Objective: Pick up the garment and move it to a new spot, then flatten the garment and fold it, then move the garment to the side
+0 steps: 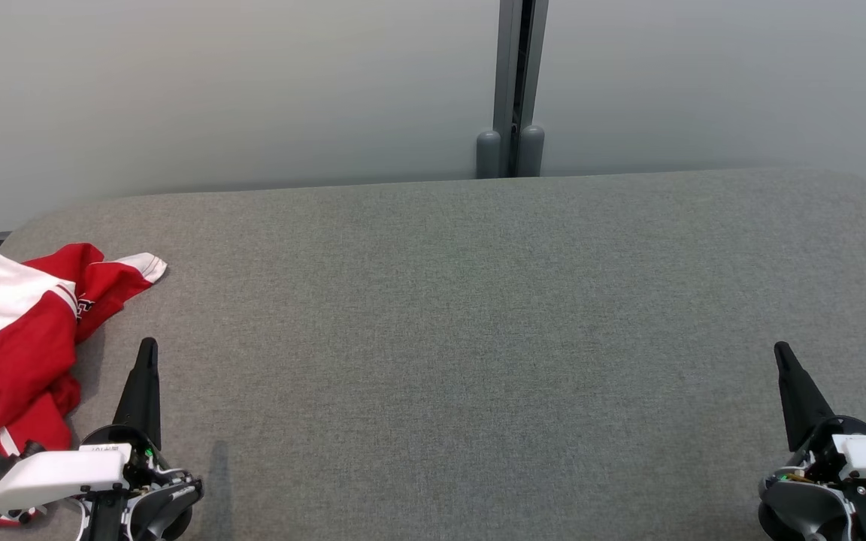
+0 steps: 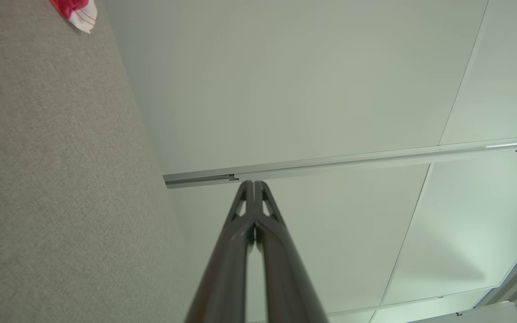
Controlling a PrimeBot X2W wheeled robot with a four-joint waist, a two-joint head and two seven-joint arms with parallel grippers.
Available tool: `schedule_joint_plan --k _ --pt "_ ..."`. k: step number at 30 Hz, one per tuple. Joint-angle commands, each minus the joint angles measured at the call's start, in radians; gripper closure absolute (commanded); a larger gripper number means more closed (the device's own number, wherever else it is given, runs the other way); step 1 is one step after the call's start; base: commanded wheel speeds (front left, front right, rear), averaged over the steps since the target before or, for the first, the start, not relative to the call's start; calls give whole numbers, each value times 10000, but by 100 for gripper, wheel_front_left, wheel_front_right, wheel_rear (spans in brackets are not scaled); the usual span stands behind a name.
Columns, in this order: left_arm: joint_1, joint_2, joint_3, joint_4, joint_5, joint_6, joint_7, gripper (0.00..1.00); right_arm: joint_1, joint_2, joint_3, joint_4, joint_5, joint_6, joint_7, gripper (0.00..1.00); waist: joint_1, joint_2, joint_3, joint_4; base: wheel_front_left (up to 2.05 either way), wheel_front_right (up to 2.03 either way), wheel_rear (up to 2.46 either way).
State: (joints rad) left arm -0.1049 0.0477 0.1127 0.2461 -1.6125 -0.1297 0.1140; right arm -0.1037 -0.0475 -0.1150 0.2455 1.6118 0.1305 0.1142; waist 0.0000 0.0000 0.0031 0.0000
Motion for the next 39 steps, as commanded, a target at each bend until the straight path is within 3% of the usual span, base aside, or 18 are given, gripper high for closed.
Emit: schedule_joint_plan --k 1,39 --pt "-89 54 36 -24 -9 -32 30 100 -91 -49 -2 -28 24 4 24 100 0 0 0 0 0 0 0" --pt "-89 54 34 -24 -9 -33 29 100 -91 -49 -2 -28 24 4 24 100 0 0 0 0 0 0 0"
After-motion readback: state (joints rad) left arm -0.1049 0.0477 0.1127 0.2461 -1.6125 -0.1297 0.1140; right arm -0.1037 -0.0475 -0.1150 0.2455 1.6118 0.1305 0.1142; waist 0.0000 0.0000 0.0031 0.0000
